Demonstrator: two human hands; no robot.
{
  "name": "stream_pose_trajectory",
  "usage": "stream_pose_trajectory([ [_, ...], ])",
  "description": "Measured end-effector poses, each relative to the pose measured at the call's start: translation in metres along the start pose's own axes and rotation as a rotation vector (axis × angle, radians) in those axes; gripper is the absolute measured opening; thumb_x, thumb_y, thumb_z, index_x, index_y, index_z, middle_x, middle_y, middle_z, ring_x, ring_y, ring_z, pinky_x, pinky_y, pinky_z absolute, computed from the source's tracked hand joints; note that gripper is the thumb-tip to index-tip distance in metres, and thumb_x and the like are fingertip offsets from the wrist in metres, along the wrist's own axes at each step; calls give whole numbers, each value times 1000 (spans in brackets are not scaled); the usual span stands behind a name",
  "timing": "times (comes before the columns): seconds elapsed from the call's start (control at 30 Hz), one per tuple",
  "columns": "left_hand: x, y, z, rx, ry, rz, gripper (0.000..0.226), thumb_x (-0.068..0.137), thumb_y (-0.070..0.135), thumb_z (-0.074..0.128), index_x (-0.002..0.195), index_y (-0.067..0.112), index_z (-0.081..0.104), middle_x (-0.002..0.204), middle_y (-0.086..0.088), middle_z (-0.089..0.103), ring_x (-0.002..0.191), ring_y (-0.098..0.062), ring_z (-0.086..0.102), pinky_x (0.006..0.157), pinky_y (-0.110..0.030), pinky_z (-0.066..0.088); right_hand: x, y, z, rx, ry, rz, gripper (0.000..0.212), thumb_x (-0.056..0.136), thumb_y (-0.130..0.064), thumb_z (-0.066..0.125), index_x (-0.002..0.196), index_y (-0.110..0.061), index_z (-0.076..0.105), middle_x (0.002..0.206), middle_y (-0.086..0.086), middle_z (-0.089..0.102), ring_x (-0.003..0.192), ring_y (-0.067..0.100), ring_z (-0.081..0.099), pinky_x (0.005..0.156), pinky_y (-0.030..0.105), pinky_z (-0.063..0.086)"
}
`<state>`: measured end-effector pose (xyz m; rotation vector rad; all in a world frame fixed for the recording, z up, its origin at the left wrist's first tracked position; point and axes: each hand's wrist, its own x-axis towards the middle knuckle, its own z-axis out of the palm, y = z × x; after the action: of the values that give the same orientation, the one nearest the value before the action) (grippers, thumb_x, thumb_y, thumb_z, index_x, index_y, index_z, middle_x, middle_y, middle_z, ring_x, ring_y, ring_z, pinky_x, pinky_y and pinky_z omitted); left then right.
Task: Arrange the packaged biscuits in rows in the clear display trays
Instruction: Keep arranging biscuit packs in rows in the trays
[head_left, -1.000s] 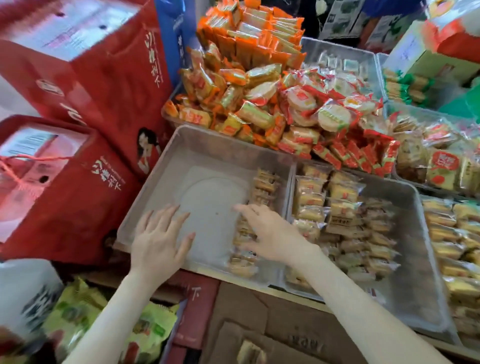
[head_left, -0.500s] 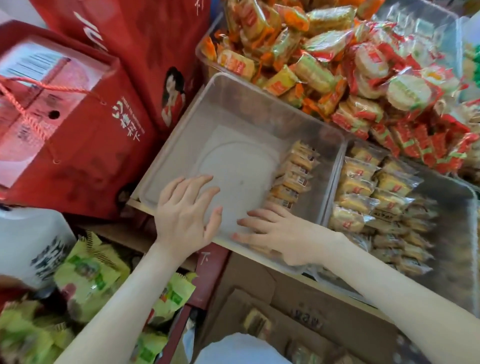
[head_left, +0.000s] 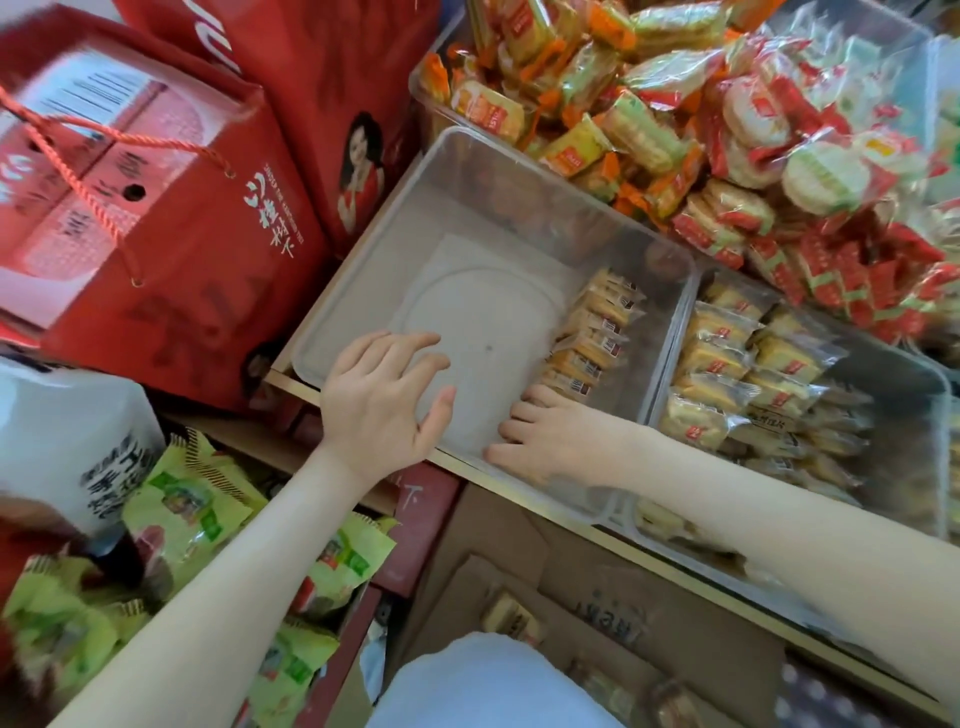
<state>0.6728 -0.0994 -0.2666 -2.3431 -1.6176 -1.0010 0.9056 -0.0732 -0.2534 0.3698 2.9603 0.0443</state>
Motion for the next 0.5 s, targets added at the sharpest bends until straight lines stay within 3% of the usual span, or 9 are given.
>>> stream_pose_trajectory([
  [0.13,0,1,-2,-19,-43,-46,32,91,38,52,88,16,75,104,-1,73,91,-19,69,85,-33,48,-1,7,-29,48,-62,15,54,69,1,67,117,-18,51,93,3,57,83,22,49,70,37,48],
  [0.23,5,7,-12,-43,-235,-166,36,90,49,51,94,21,73,103,6,72,92,-18,69,84,-33,47,-9,15,-60,167,-63,75,68,70,4,68,128,-18,37,108,9,55,97,26,46,72,39,52],
  [0.3,19,13,-29,-264,-453,-377,43,85,61,47,108,31,68,114,14,67,108,-11,63,94,-33,45,-19,18,-84,307,-47,173,71,78,-2,71,130,-25,29,117,9,52,108,26,41,86,39,50],
  [0.37,42,21,-51,-741,-643,-598,51,80,67,61,122,38,56,127,23,56,122,4,48,110,-32,36,-31,17,-110,442,-25,258,69,83,-9,71,131,-31,27,123,5,48,116,21,34,94,37,44],
  [0.4,55,27,-63,-883,-714,-585,60,77,65,68,128,39,50,130,25,50,124,10,42,114,-30,31,-38,15,-123,479,-8,282,67,83,-10,70,131,-32,28,125,2,46,117,18,32,96,36,43],
  [0.5,95,60,-96,-905,-888,-336,83,67,62,76,139,42,39,140,24,45,130,11,38,113,-25,30,-56,7,-169,565,38,337,65,82,-15,69,128,-37,29,122,-9,41,115,4,31,96,28,39],
])
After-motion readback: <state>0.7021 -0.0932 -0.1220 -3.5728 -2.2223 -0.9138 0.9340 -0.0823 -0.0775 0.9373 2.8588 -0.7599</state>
